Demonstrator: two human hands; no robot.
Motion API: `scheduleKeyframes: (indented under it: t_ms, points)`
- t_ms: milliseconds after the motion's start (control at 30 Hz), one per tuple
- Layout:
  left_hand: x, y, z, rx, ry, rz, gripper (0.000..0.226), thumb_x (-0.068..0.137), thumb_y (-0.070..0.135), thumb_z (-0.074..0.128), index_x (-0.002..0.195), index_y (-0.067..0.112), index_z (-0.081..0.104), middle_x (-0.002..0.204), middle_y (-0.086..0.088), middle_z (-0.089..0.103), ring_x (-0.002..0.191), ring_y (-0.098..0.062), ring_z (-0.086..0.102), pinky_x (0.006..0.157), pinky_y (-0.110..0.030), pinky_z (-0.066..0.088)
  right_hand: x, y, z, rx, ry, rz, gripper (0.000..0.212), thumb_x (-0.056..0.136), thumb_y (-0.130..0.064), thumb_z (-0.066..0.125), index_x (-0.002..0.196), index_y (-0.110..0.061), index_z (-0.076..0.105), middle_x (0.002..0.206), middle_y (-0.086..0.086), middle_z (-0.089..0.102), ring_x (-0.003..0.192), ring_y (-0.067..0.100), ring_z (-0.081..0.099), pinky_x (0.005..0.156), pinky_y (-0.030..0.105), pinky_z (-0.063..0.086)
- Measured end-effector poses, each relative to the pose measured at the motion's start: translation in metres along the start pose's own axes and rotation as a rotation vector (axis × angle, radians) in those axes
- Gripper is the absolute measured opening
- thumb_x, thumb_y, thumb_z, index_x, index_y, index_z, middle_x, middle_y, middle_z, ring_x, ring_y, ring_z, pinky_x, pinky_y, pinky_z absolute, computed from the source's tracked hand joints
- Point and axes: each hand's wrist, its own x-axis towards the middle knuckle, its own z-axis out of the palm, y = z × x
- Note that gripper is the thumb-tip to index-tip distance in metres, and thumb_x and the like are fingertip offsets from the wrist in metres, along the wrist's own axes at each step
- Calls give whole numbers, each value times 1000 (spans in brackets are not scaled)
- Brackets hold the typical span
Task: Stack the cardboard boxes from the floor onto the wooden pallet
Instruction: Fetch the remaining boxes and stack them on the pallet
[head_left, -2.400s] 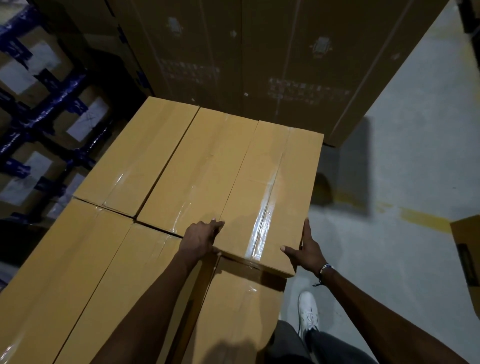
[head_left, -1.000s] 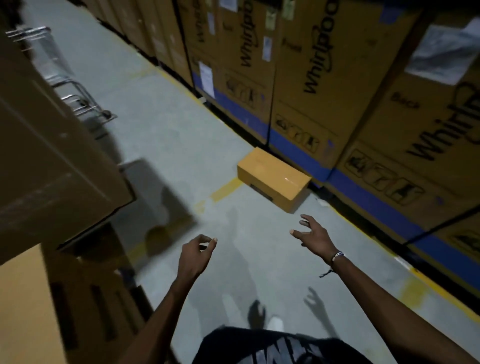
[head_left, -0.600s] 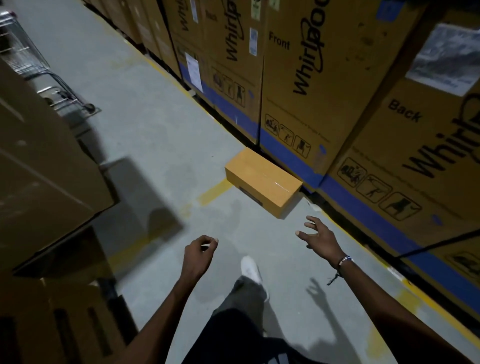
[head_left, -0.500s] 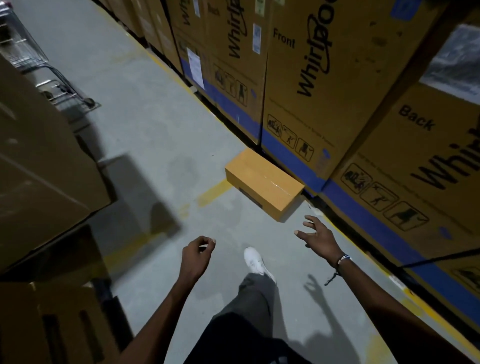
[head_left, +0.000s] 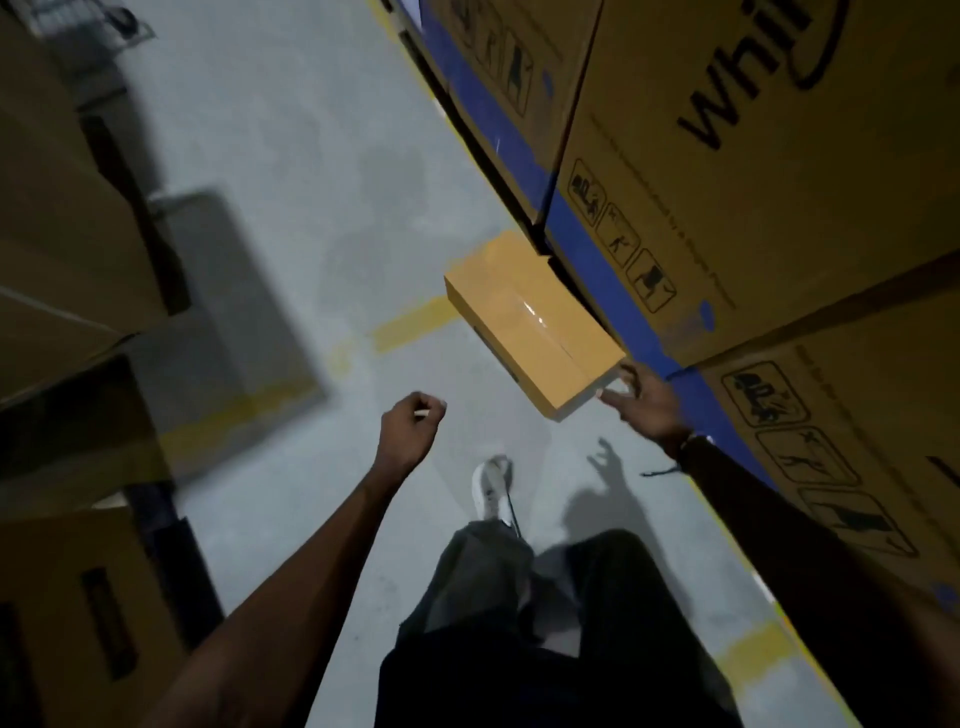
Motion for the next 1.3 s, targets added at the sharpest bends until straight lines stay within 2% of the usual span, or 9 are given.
scheduleKeyframes:
  t_ms: [133, 233, 333, 500, 867, 967, 1067, 1167, 1300]
  points:
    - [60, 6, 43, -38, -27, -28, 13, 99, 31, 66, 92, 22, 70, 90, 14, 73, 82, 1, 68, 77, -29, 57, 76, 13, -19, -47, -21, -28, 67, 98, -30, 71, 155, -16, 39, 152, 10, 49, 123, 32, 58, 98, 46, 48]
    - [113, -5, 81, -78, -11, -64, 16, 98, 39, 68, 98, 23, 70, 101, 11, 75, 98, -8, 72, 89, -42, 61, 145, 26, -23, -53, -43, -47, 76, 91, -40, 75, 153, -13, 41, 120, -4, 61, 95, 18, 62, 83, 43, 51]
    - [167, -25, 126, -98, 4, -117, 24, 94, 46, 70, 104, 24, 68, 108, 6, 75, 101, -12, 72, 93, -49, 60, 221, 50, -13, -94, -64, -43, 73, 96, -31, 73, 156, -11, 37, 152, 8, 49, 124, 27, 56, 93, 38, 46]
    - [258, -63, 205, -150, 11, -167, 44, 96, 47, 70, 131, 25, 53, 125, 4, 68, 106, -13, 69, 95, -48, 59, 358, 100, 18, -231, -106, -69, 75, 98, -27, 70, 158, -9, 31, 162, 17, 36, 142, 38, 43, 105, 39, 40]
    - [450, -154, 344, -181, 16, -242, 85, 89, 62, 72, 150, 17, 34, 146, -10, 54, 121, -27, 62, 105, -52, 53, 588, 205, 80, -420, -151, -104, 87, 98, -36, 67, 163, -10, 16, 166, 17, 27, 149, 39, 31, 116, 42, 32]
    - [483, -174, 367, -213, 19, -303, 108, 75, 76, 74, 151, 16, 26, 136, -8, 57, 120, -28, 63, 104, -52, 54, 619, 226, 90, -389, -189, -61, 90, 98, -42, 67, 162, -8, 15, 167, 18, 24, 150, 38, 28, 117, 43, 31]
    - [497, -194, 386, -224, 15, -346, 120, 66, 87, 72, 146, 12, 25, 106, -12, 73, 106, -29, 71, 98, -56, 57, 633, 237, 96, -285, -269, -46, 102, 85, -65, 71, 159, -10, 29, 157, 15, 42, 142, 35, 42, 116, 49, 38]
    - [496, -201, 400, -284, 8, -387, 120, 67, 89, 69, 146, 11, 23, 88, -17, 75, 97, -28, 74, 94, -53, 60, 644, 249, 94, -219, -322, -26, 73, 95, -41, 71, 154, -11, 39, 148, 11, 52, 133, 29, 50, 111, 45, 44]
    - [489, -206, 409, -304, 40, -403, 111, 65, 92, 71, 134, 12, 38, 115, -32, 69, 107, -53, 67, 91, -57, 58, 636, 245, 90, -181, -350, -17, 74, 98, -28, 69, 159, -13, 30, 150, 0, 46, 133, 21, 47, 106, 31, 43]
